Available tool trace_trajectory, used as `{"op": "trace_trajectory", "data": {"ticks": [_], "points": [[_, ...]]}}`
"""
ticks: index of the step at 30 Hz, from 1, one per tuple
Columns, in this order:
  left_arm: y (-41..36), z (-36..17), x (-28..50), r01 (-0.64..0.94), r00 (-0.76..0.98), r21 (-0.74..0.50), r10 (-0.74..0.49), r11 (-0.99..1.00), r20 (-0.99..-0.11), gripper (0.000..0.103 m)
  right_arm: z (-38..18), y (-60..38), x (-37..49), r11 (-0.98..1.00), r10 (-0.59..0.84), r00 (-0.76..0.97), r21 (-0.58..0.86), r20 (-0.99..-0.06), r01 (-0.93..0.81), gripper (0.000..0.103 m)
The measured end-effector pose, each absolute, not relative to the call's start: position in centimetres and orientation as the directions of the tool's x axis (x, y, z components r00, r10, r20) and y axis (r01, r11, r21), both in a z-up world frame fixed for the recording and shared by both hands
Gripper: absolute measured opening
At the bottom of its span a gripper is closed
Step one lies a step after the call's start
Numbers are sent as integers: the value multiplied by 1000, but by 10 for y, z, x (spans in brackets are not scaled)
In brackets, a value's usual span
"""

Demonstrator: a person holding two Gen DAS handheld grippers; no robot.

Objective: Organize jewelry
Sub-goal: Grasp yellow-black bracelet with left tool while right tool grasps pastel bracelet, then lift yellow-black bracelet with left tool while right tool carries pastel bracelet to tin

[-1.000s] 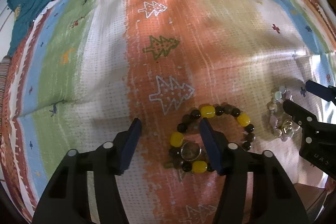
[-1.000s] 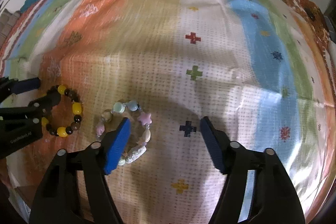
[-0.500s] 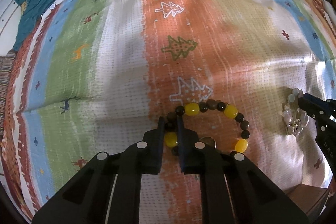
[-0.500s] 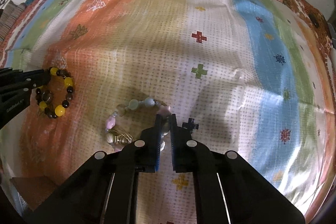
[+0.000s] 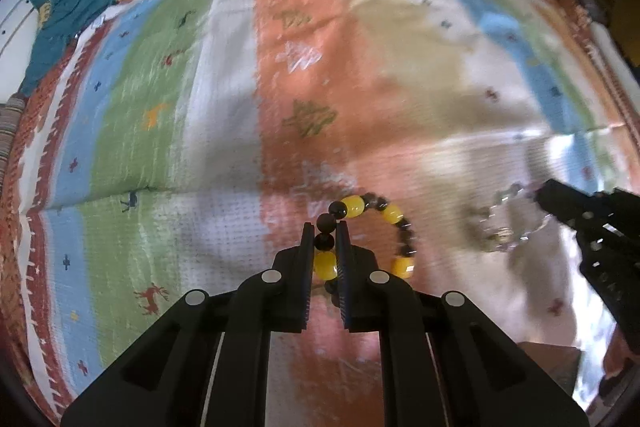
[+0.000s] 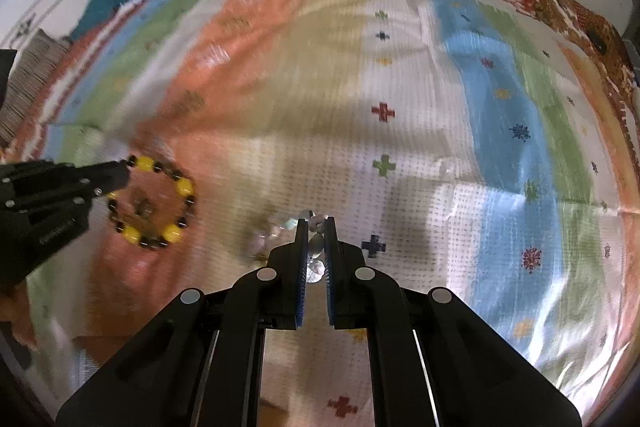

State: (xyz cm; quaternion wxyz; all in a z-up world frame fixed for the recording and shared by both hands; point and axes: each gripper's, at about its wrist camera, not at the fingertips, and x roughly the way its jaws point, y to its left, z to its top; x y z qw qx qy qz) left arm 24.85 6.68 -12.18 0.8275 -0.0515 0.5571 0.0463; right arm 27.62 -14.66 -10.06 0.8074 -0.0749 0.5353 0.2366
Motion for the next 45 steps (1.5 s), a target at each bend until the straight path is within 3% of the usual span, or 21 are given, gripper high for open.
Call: {"op": "trace_trajectory", "data": {"ticks": [22, 45], "points": [[44, -44, 210, -68, 509, -162, -105, 985, -854, 10, -45, -166, 238, 864, 388, 383, 185, -839, -469, 9], [15, 1, 146, 31, 582, -187, -170, 982, -795, 10, -14, -180, 184, 841, 418, 412, 173, -810, -512, 9]]}}
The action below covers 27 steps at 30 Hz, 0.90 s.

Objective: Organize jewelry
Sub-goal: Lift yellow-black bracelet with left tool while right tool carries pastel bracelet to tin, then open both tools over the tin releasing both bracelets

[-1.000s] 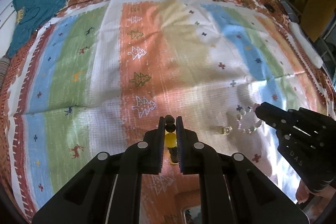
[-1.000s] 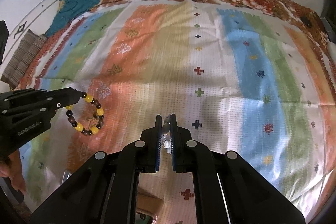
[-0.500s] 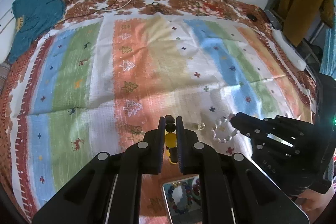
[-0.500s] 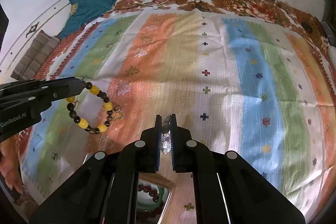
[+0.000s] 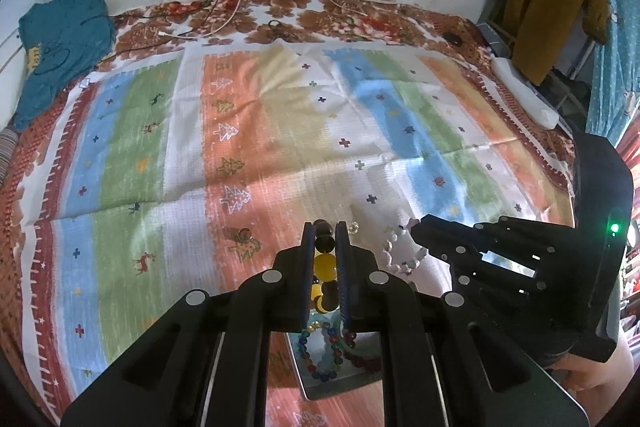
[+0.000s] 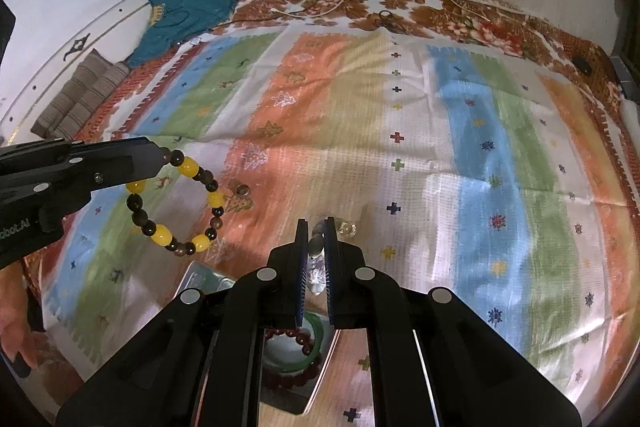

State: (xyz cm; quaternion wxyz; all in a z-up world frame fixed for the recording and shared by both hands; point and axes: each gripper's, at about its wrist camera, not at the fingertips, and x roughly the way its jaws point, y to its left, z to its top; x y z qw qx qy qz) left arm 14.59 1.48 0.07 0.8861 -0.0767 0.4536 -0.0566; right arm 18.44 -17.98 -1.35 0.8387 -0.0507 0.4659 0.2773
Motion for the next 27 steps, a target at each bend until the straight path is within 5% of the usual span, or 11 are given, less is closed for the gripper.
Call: {"op": "trace_trajectory", "data": {"ticks": [27], "points": [[-6, 11, 91, 84, 602, -191, -203, 978, -773, 10, -6, -194, 132, 817, 451, 384, 198, -806, -542, 9]]}}
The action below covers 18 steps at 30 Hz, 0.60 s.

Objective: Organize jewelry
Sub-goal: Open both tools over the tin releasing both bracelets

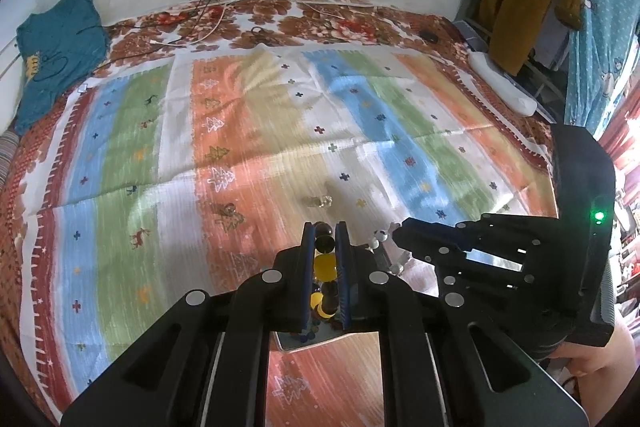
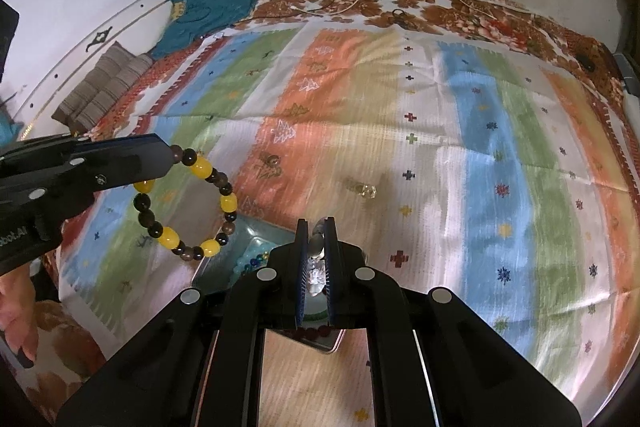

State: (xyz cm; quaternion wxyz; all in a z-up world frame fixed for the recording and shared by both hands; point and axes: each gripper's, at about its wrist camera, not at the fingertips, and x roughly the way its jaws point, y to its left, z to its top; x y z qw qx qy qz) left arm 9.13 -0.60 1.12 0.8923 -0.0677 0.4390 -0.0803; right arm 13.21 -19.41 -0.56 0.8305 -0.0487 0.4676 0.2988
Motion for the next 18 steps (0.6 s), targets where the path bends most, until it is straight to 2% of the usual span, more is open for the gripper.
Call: {"op": "trace_trajectory", "data": {"ticks": [9, 10, 12, 18], "points": [[-4, 8, 85, 50, 587, -211, -199, 976, -785, 11, -6, -198, 130, 840, 408, 409, 160, -816, -518, 10], [-3, 7, 85, 41, 585, -199, -185, 979, -789, 11, -7, -199, 131, 845, 402, 411, 159, -819, -510, 13], [0, 4, 86, 21, 580, -178, -157, 984, -799, 14, -9, -203, 134, 860, 381, 422, 148, -822, -489, 35], [10, 0, 90, -17, 571, -168, -128, 986, -811, 25, -13, -205, 139, 868, 371, 411, 154, -833, -472, 35]]}}
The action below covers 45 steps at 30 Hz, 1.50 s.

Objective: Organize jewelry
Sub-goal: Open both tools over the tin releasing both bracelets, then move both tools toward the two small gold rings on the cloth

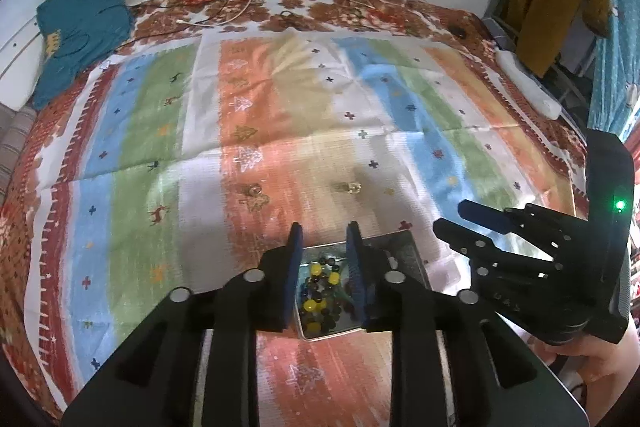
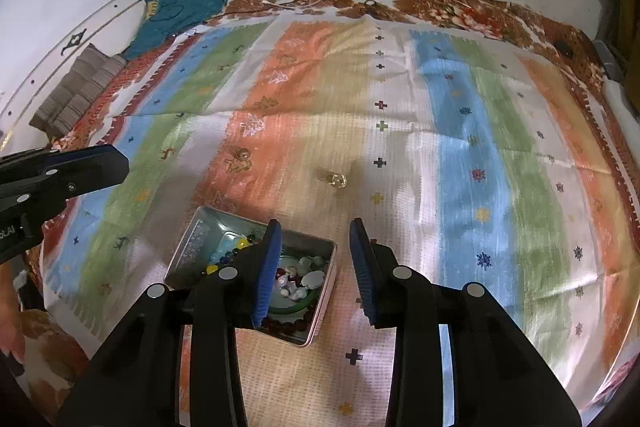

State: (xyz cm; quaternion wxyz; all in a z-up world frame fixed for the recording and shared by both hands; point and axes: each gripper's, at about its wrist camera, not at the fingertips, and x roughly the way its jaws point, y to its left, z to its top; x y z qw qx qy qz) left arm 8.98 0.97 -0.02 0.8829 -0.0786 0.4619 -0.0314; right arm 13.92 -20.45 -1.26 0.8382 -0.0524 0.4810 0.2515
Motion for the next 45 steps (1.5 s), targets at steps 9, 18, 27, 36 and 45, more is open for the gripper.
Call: {"op": "trace_trajectory", "data": {"ticks": [9, 18, 27, 36, 45], "points": [[21, -7, 98, -77, 564, -151, -82, 986, -822, 49, -20, -202, 149, 870, 368, 391, 163, -844, -466, 45], [32, -14, 107, -127, 551, -139, -47, 982, -833, 62, -25, -197, 156, 874, 355, 385, 156, -852, -460, 52], [35, -24, 126, -155, 531, -115, -15, 981, -847, 71, -30, -191, 170, 876, 352, 372, 162, -859, -455, 61], [46, -42, 152, -195, 486, -73, 32, 978, -874, 74, -38, -187, 180, 878, 333, 361, 148, -871, -455, 66], [48, -50, 166, -196, 467, -90, 12, 977, -884, 75, -47, -181, 193, 877, 332, 333, 159, -882, -453, 66]]}}
